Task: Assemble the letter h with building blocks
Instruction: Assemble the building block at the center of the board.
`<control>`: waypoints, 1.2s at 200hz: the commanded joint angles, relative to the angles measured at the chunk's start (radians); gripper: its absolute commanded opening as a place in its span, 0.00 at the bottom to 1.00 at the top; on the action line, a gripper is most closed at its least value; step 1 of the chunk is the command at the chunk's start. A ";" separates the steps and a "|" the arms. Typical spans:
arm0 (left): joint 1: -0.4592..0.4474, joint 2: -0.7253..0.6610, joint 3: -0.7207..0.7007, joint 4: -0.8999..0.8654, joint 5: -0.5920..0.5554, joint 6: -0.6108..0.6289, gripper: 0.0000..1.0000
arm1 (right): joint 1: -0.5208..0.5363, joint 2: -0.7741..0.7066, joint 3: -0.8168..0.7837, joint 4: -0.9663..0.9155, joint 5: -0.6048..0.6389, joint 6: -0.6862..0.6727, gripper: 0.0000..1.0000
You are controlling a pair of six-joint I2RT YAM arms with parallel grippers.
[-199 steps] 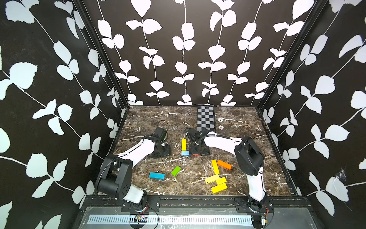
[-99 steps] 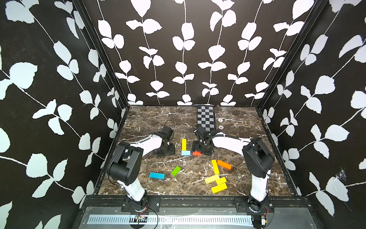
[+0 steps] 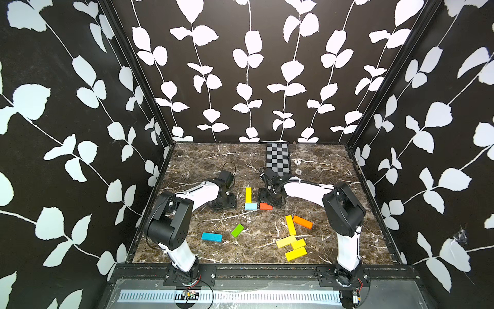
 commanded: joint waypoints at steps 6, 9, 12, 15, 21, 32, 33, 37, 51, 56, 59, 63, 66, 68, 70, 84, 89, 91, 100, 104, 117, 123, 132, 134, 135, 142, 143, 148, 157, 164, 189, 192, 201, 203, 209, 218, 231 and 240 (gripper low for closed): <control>-0.009 0.009 0.000 0.013 -0.003 -0.005 0.73 | 0.007 0.008 0.020 0.003 -0.005 0.028 0.79; -0.010 0.009 0.000 0.013 -0.003 -0.007 0.73 | 0.007 0.009 0.020 0.005 -0.005 0.029 0.79; -0.011 0.009 0.000 0.014 -0.004 -0.007 0.73 | 0.007 0.009 0.020 0.006 -0.006 0.030 0.79; -0.010 0.008 -0.001 0.015 -0.003 -0.007 0.73 | 0.007 0.009 0.021 0.007 -0.008 0.031 0.79; -0.011 0.009 -0.002 0.015 -0.001 -0.005 0.73 | 0.008 0.010 0.022 0.010 -0.009 0.033 0.79; -0.012 0.010 -0.003 0.016 -0.002 -0.005 0.73 | 0.011 0.009 0.022 0.014 -0.011 0.038 0.79; -0.011 0.010 -0.003 0.016 -0.002 -0.005 0.73 | 0.010 0.009 0.023 0.014 -0.012 0.038 0.79; -0.012 0.010 -0.003 0.016 -0.001 -0.005 0.73 | 0.012 0.010 0.024 0.013 -0.009 0.038 0.79; -0.013 0.010 -0.005 0.017 -0.002 -0.005 0.73 | 0.013 0.011 0.029 0.010 -0.006 0.038 0.79; -0.015 0.012 -0.005 0.018 -0.002 -0.006 0.73 | 0.013 0.013 0.030 0.009 -0.005 0.038 0.79; -0.015 0.012 -0.005 0.018 -0.002 -0.006 0.73 | 0.013 0.015 0.032 0.009 -0.005 0.038 0.79; -0.015 0.012 -0.005 0.018 -0.002 -0.005 0.73 | 0.013 0.017 0.034 0.007 -0.004 0.036 0.79; -0.015 0.013 -0.005 0.018 -0.001 -0.005 0.73 | 0.012 0.019 0.036 0.004 -0.003 0.035 0.79; -0.016 0.013 -0.005 0.018 -0.002 -0.005 0.73 | 0.013 0.019 0.038 0.003 -0.002 0.035 0.79; -0.016 0.013 -0.005 0.017 -0.002 -0.005 0.73 | 0.013 0.021 0.039 0.001 -0.001 0.034 0.79; -0.016 0.015 -0.006 0.019 -0.002 -0.005 0.73 | 0.013 0.025 0.043 -0.001 -0.001 0.034 0.79; -0.017 0.015 -0.006 0.019 -0.001 -0.005 0.73 | 0.012 0.026 0.042 0.001 -0.002 0.034 0.79; -0.017 0.016 -0.005 0.019 -0.002 -0.005 0.73 | 0.012 0.027 0.042 0.003 -0.004 0.035 0.79; -0.018 0.017 -0.006 0.021 -0.001 -0.005 0.73 | 0.013 0.027 0.042 0.010 -0.009 0.037 0.79; -0.019 0.018 -0.008 0.021 -0.001 -0.005 0.73 | 0.012 0.029 0.042 0.013 -0.011 0.037 0.79; -0.020 0.020 -0.008 0.022 0.000 -0.005 0.73 | 0.011 0.033 0.048 0.014 -0.011 0.036 0.78; -0.021 0.021 -0.008 0.022 0.001 -0.005 0.73 | 0.013 0.036 0.054 0.008 -0.010 0.034 0.79; -0.022 0.022 -0.008 0.022 0.001 -0.005 0.73 | 0.011 0.039 0.063 -0.004 -0.007 0.031 0.78; -0.023 0.022 -0.007 0.022 0.002 -0.006 0.73 | 0.011 0.039 0.064 -0.005 -0.007 0.031 0.78; -0.023 0.022 -0.008 0.022 0.001 -0.006 0.73 | 0.012 0.039 0.065 -0.006 -0.007 0.031 0.78; -0.022 0.022 -0.009 0.023 0.002 -0.006 0.73 | 0.012 0.041 0.065 -0.006 -0.009 0.032 0.78; -0.023 0.022 -0.010 0.023 0.002 -0.006 0.73 | 0.013 0.040 0.065 -0.006 -0.009 0.033 0.78; -0.024 0.022 -0.010 0.022 0.001 -0.007 0.73 | 0.012 0.039 0.064 -0.006 -0.011 0.037 0.78; -0.024 0.022 -0.011 0.022 0.001 -0.007 0.73 | 0.013 0.037 0.061 -0.005 -0.012 0.042 0.78; -0.024 0.023 -0.011 0.022 0.001 -0.007 0.73 | 0.013 0.034 0.056 -0.003 -0.012 0.049 0.77; -0.026 0.023 -0.012 0.022 0.001 -0.007 0.73 | 0.015 0.025 0.045 -0.009 -0.006 0.069 0.76; -0.026 0.022 -0.011 0.024 0.000 -0.008 0.73 | 0.015 0.026 0.044 -0.011 -0.006 0.071 0.75; -0.026 0.021 -0.012 0.023 -0.001 -0.008 0.73 | 0.015 0.022 0.040 -0.020 0.002 0.081 0.73; -0.026 0.021 -0.012 0.023 -0.001 -0.007 0.73 | 0.014 0.021 0.039 -0.022 0.004 0.084 0.73; -0.027 0.022 -0.013 0.022 -0.001 -0.009 0.73 | 0.014 0.017 0.034 -0.027 0.010 0.092 0.72; -0.027 0.021 -0.013 0.023 -0.001 -0.007 0.73 | 0.015 0.010 0.024 -0.028 0.014 0.103 0.72; -0.028 0.019 -0.014 0.024 -0.001 -0.007 0.73 | 0.014 -0.002 0.011 -0.032 0.026 0.113 0.73; -0.027 0.019 -0.016 0.022 -0.001 -0.007 0.73 | 0.017 -0.013 0.000 -0.032 0.037 0.119 0.75</control>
